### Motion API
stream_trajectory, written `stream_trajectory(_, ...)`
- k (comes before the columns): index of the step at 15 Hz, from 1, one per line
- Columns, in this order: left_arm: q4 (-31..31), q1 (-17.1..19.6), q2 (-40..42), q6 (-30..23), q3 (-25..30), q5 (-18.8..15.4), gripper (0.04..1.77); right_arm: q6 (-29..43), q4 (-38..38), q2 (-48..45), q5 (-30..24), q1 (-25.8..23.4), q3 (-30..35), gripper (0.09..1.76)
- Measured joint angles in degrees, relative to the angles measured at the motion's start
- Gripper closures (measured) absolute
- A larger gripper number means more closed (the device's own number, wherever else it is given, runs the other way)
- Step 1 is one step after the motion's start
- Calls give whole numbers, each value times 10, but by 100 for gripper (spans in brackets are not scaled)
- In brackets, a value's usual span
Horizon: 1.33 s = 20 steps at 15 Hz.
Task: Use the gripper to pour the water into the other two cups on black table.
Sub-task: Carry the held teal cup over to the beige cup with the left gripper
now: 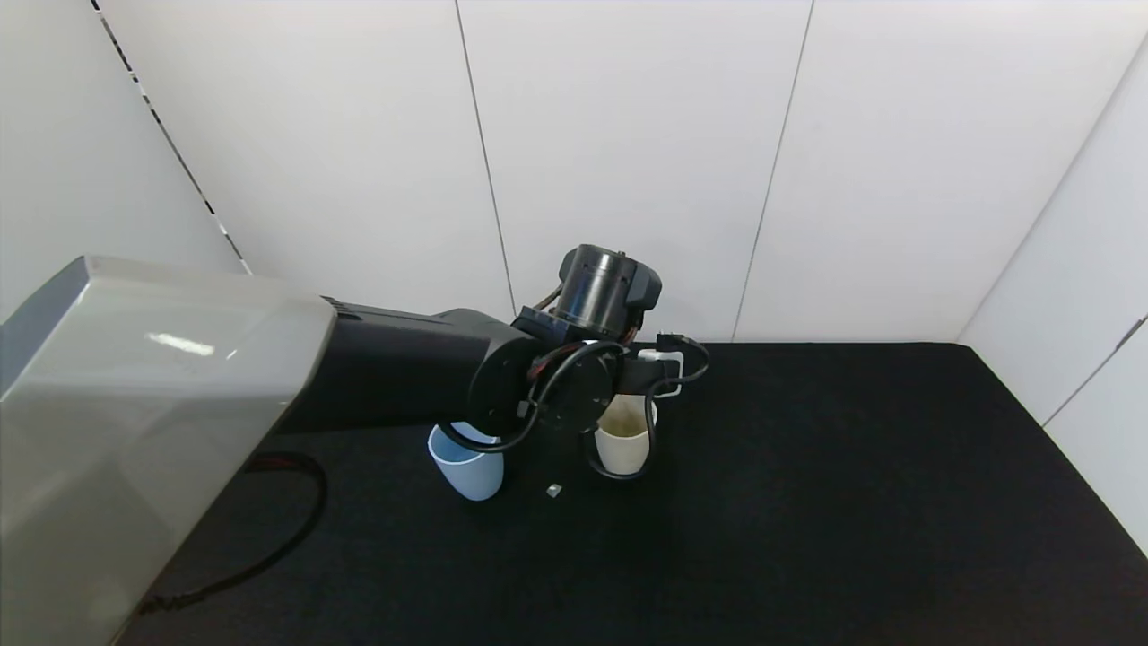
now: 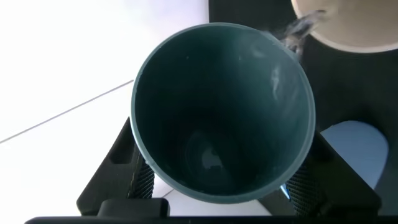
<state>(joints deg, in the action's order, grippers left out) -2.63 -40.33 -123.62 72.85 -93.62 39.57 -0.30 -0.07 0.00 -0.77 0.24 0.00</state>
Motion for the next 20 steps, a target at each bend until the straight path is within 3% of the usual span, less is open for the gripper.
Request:
stream_trajectory(14, 0, -15, 0, 77, -5, 31, 65, 0, 0, 0, 0, 0, 0, 14)
stream_trajectory(18, 3, -14, 3, 58, 2, 30, 65, 0, 0, 0, 0, 0, 0, 14)
stream_trajectory(20, 0, -13, 3, 4, 3, 30, 65, 0, 0, 0, 0, 0, 0, 14)
